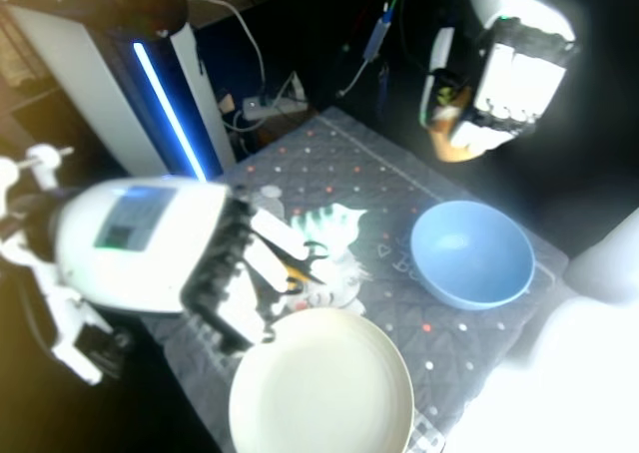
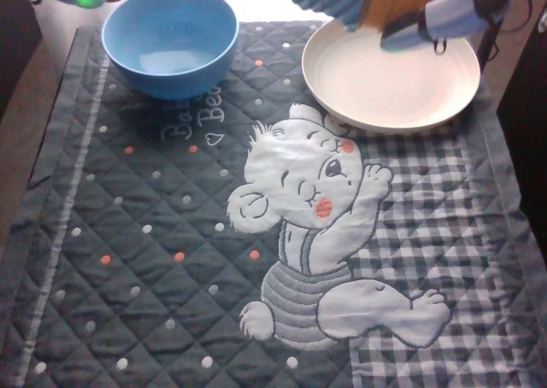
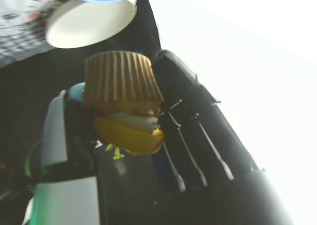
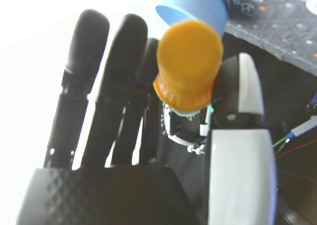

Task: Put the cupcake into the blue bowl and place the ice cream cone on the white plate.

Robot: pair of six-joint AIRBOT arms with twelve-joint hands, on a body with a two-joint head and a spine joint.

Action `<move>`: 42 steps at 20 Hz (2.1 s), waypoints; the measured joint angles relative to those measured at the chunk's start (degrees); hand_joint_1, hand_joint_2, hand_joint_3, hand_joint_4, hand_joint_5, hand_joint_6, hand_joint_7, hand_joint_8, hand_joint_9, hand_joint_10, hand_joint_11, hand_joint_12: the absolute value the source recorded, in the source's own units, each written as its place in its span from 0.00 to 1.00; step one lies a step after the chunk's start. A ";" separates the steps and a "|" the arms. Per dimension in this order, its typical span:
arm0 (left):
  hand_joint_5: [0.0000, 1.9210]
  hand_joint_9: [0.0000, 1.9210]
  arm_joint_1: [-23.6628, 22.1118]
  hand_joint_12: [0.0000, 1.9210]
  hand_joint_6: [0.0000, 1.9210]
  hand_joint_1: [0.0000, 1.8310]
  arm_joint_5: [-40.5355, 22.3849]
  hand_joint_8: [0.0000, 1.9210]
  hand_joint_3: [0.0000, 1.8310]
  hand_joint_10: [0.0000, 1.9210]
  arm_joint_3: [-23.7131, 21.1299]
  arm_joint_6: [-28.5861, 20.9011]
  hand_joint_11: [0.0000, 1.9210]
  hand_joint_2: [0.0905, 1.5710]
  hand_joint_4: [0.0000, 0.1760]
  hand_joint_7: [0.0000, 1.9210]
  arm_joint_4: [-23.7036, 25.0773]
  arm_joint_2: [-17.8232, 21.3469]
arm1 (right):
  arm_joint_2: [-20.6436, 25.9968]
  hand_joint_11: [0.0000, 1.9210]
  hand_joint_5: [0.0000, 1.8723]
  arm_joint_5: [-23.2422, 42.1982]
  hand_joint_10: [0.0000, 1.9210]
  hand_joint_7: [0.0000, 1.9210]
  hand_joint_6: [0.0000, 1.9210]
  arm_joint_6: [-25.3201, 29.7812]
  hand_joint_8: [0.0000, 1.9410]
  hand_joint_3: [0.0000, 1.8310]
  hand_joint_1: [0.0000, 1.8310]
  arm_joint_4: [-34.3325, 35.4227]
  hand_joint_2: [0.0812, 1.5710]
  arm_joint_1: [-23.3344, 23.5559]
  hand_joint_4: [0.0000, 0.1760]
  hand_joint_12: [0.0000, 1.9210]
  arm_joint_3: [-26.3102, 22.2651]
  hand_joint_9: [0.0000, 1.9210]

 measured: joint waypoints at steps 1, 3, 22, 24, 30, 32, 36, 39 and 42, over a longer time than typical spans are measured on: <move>0.57 0.63 -0.04 0.48 0.36 0.77 0.72 0.19 0.00 0.40 0.76 -0.11 0.54 0.62 0.00 0.67 0.07 -0.83 | -0.37 0.66 0.52 -0.42 0.00 0.67 0.45 0.00 0.29 0.00 0.70 0.15 0.65 0.26 0.00 0.34 0.74 0.79; 0.58 0.63 -0.04 0.44 0.33 0.77 2.29 0.20 0.00 0.40 3.10 -0.57 0.57 0.62 0.00 0.67 -0.13 -3.26 | -1.46 0.68 0.50 -2.19 0.00 0.66 0.46 -0.24 0.32 0.00 0.70 0.63 0.66 1.46 0.00 0.34 2.78 0.80; 0.62 0.66 4.61 0.60 0.30 0.70 9.84 0.25 0.00 0.30 18.21 -8.61 0.54 0.62 0.00 0.68 0.61 -18.78 | -12.37 0.70 0.51 -14.36 0.00 0.65 0.45 -2.82 0.34 0.00 0.70 7.74 0.66 3.32 0.00 0.33 16.96 0.81; 0.60 0.66 4.66 0.57 0.33 0.70 9.75 0.25 0.00 0.23 18.38 -8.87 0.53 0.62 0.00 0.68 0.61 -18.80 | -12.55 0.70 0.52 -14.51 0.00 0.65 0.45 -2.82 0.35 0.00 0.70 7.80 0.66 3.15 0.00 0.33 17.03 0.81; 0.61 0.64 6.38 0.60 0.29 0.70 9.90 0.26 0.00 0.26 18.51 -9.70 0.49 0.62 0.00 0.68 1.64 -19.15 | -12.52 0.69 0.51 -15.85 0.00 0.63 0.44 -2.89 0.39 0.00 0.70 7.91 0.67 1.20 0.00 0.29 17.07 0.80; 0.60 0.61 6.38 0.60 0.27 0.76 9.75 0.11 0.00 0.49 18.51 -9.70 0.49 0.62 0.00 0.71 1.64 -19.15 | -12.52 0.70 0.50 -15.54 0.00 0.63 0.45 -2.89 0.40 0.00 0.70 7.93 0.67 0.39 0.00 0.28 17.14 0.80; 0.52 0.59 6.69 0.43 0.46 0.71 9.73 0.28 0.00 0.18 18.51 -9.70 0.47 0.65 0.00 0.65 1.66 -19.15 | -12.52 0.59 0.43 -16.33 0.00 0.56 0.19 -2.91 0.01 0.00 0.58 7.91 0.67 -0.63 0.00 0.31 17.14 0.68; 0.41 0.43 7.08 0.33 0.01 0.66 9.66 0.04 0.00 0.00 18.51 -9.73 0.32 0.57 0.00 0.42 1.70 -19.15 | -12.41 0.21 0.33 -16.09 0.00 0.41 0.00 -2.93 0.00 0.00 0.44 7.87 0.59 -0.87 0.00 0.56 17.14 0.43; 0.31 0.25 7.13 0.13 0.00 0.62 9.53 0.00 0.00 0.00 18.51 -9.73 0.21 0.52 0.00 0.27 1.66 -19.10 | -12.41 0.01 0.11 -15.96 0.00 0.15 0.00 -2.89 0.00 0.00 0.38 7.96 0.52 -1.14 0.68 0.49 17.11 0.16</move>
